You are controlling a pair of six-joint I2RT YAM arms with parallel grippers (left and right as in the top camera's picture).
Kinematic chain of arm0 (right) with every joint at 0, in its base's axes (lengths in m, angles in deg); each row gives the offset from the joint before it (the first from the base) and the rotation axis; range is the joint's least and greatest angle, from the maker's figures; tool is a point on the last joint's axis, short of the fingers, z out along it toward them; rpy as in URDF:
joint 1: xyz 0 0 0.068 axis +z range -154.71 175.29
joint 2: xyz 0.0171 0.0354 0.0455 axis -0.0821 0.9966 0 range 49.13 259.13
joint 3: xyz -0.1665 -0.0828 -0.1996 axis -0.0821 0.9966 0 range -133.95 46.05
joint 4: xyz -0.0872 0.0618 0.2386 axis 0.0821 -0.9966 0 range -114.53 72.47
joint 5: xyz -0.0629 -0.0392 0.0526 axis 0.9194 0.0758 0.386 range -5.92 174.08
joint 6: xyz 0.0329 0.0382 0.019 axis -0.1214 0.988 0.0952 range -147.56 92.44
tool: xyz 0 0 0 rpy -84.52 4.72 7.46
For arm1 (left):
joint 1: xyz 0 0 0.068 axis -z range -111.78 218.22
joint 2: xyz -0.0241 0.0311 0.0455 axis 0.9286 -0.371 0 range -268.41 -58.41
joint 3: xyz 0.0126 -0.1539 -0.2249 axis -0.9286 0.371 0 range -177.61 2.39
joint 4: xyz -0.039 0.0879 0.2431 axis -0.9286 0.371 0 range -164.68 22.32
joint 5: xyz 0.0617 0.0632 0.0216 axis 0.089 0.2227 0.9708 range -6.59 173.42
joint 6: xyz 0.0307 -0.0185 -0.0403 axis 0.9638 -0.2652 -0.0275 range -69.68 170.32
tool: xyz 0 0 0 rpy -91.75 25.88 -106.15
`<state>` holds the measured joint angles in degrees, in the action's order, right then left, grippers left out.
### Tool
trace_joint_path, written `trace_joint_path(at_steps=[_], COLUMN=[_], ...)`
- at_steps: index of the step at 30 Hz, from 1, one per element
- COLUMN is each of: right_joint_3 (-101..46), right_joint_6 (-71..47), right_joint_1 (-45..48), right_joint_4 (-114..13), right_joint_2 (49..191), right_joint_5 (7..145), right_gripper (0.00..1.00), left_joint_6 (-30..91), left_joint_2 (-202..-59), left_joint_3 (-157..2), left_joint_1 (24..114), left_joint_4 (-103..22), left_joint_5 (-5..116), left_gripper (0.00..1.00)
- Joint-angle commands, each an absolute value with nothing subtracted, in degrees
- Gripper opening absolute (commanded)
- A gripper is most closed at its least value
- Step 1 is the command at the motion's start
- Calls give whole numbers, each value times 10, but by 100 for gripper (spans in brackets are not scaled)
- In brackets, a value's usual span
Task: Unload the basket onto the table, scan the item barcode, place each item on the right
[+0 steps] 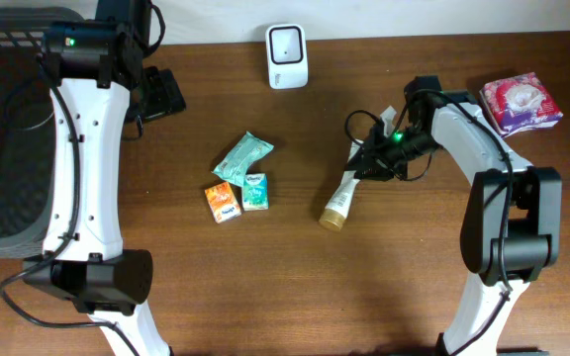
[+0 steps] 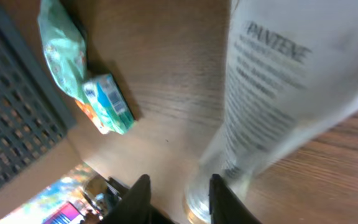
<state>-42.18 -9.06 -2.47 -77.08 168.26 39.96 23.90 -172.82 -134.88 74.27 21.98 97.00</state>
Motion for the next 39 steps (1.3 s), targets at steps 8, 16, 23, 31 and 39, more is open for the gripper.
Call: trace_joint_path(at_steps=[8, 16, 23, 31, 39], right_joint_3=[-438, -511, -418, -377, -500], right_joint_6=[-86, 99, 229, 220, -38], right_joint_1=[-24, 4, 81, 81, 80], right_joint_4=[-810, -906, -828, -794, -790], right_joint_2=[1677, 1677, 1687, 1687, 1687], right_joint_5=[674, 866, 964, 930, 565], right_gripper=[69, 80, 79, 19, 4], left_joint_6=[238, 238, 238, 238, 238], left_joint_2=[-1713, -1713, -1713, -1713, -1713], left_joint_3=[-1355, -1355, -1355, -1355, -1355], left_joint_1=[745, 745, 745, 746, 746], left_joint_4=[220, 220, 220, 220, 220], left_joint_5=[976, 976, 976, 976, 976], left_gripper=[99, 99, 99, 99, 99])
